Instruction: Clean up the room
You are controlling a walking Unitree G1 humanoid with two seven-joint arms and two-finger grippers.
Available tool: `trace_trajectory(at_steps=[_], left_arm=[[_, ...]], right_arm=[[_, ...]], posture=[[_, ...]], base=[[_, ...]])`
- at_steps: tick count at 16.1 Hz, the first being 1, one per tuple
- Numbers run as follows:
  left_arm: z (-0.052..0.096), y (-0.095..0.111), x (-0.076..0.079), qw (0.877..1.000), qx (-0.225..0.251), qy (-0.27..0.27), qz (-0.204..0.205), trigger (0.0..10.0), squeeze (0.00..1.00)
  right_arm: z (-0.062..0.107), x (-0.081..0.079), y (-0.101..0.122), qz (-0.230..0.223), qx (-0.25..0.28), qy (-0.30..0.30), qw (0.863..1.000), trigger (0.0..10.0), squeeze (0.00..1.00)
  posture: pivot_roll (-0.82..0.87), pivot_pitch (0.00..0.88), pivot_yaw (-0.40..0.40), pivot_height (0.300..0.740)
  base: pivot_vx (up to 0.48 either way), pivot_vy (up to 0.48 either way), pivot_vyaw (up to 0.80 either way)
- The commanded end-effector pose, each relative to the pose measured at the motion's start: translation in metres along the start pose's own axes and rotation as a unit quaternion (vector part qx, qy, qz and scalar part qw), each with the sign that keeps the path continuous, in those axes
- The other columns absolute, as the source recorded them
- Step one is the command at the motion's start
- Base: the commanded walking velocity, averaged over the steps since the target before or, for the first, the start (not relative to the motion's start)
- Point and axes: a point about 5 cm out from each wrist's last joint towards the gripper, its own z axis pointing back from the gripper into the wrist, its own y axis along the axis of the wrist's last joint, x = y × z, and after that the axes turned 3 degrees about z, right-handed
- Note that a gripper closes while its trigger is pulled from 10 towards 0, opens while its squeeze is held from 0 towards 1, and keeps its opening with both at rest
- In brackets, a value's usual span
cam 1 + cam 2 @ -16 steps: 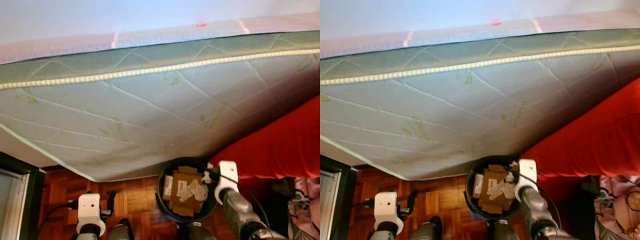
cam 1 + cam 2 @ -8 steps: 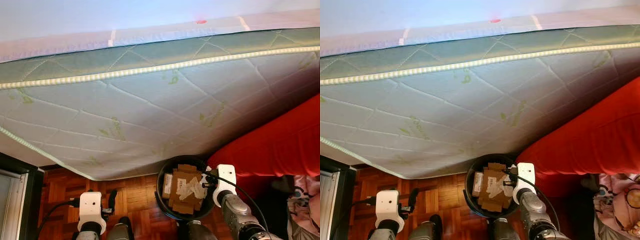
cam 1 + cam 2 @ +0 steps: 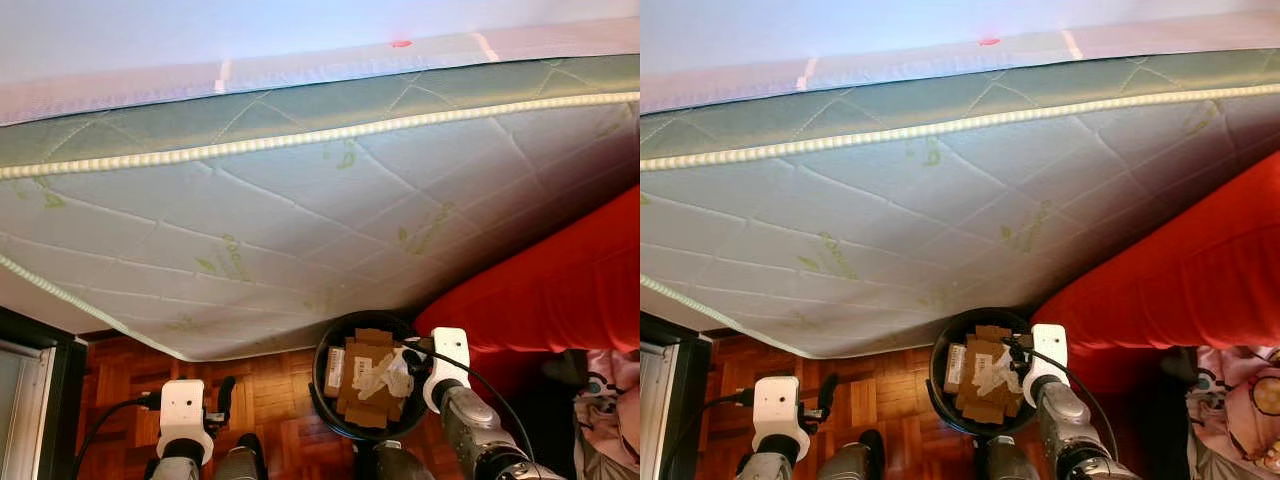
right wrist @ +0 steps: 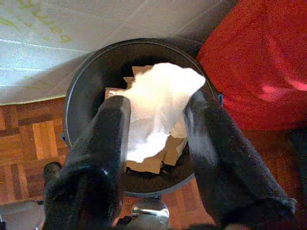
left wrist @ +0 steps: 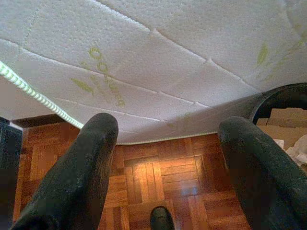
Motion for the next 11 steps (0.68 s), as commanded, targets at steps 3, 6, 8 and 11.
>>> trace_trajectory(at_steps=[3,6,8,11], left_arm=[[0.0072,-0.0143,-0.0023,1.000,-0.031,0.003,0.001,10.0,0.00],[0.0071,-0.0145,-0.0018,1.000,-0.030,0.002,0.001,10.0,0.00],[0.0069,-0.0145,-0.0012,1.000,-0.029,0.002,0.001,10.0,0.00],[0.0045,-0.0153,-0.0011,0.999,-0.032,0.001,0.001,10.0,0.00]], right_arm=[[0.0022,-0.0018,-0.0102,-0.006,-0.020,0.009,1.000,10.0,1.00],[0.0023,-0.0024,-0.0109,-0.004,-0.022,0.012,1.000,10.0,1.00],[0.0022,-0.0026,-0.0107,-0.004,-0.021,0.013,1.000,10.0,1.00],[0.0017,-0.0022,-0.0082,-0.001,-0.016,0.009,1.000,10.0,0.70]], posture=[[0.17,0.346,-0.028,0.740],[0.17,0.343,-0.028,0.740],[0.17,0.341,-0.028,0.740],[0.16,0.330,-0.028,0.740]], base=[[0.000,0.000,0.00],[0.000,0.000,0.00],[0.000,0.000,0.00],[0.000,0.000,0.00]])
